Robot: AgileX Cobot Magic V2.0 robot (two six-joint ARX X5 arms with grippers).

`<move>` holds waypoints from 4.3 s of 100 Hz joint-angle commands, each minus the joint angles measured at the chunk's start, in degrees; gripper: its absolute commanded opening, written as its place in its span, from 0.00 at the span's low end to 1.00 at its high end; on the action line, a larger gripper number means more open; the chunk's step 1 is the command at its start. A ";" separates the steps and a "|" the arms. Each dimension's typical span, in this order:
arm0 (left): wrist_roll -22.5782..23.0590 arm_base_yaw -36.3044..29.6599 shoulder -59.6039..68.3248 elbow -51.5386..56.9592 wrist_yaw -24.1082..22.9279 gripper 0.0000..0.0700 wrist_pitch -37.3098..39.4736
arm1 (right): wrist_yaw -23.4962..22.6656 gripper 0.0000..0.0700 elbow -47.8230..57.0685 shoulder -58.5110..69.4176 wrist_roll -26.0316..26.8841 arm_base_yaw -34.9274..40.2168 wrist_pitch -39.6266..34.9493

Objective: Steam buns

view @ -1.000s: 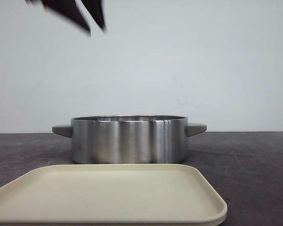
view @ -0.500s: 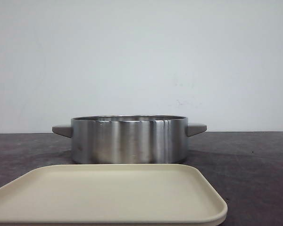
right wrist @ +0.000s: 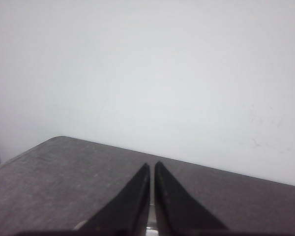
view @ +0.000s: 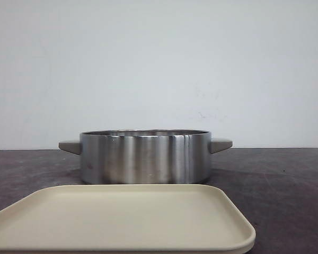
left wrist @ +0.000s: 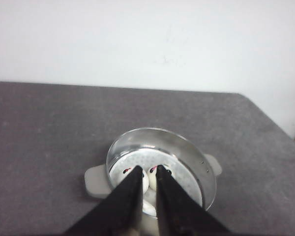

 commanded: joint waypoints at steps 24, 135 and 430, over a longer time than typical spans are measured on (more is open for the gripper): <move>-0.20 -0.22 -2.56 0.59 -0.37 0.00 0.68 | 0.02 0.01 1.18 0.44 -0.59 0.50 0.72; -0.20 -0.22 -2.89 0.59 -0.37 0.00 0.66 | -7.89 0.01 -52.50 -33.16 -0.50 -38.84 14.51; 16.48 36.54 -32.87 -58.27 12.26 0.00 31.41 | -12.57 0.01 -56.63 -43.43 -5.60 -39.67 0.50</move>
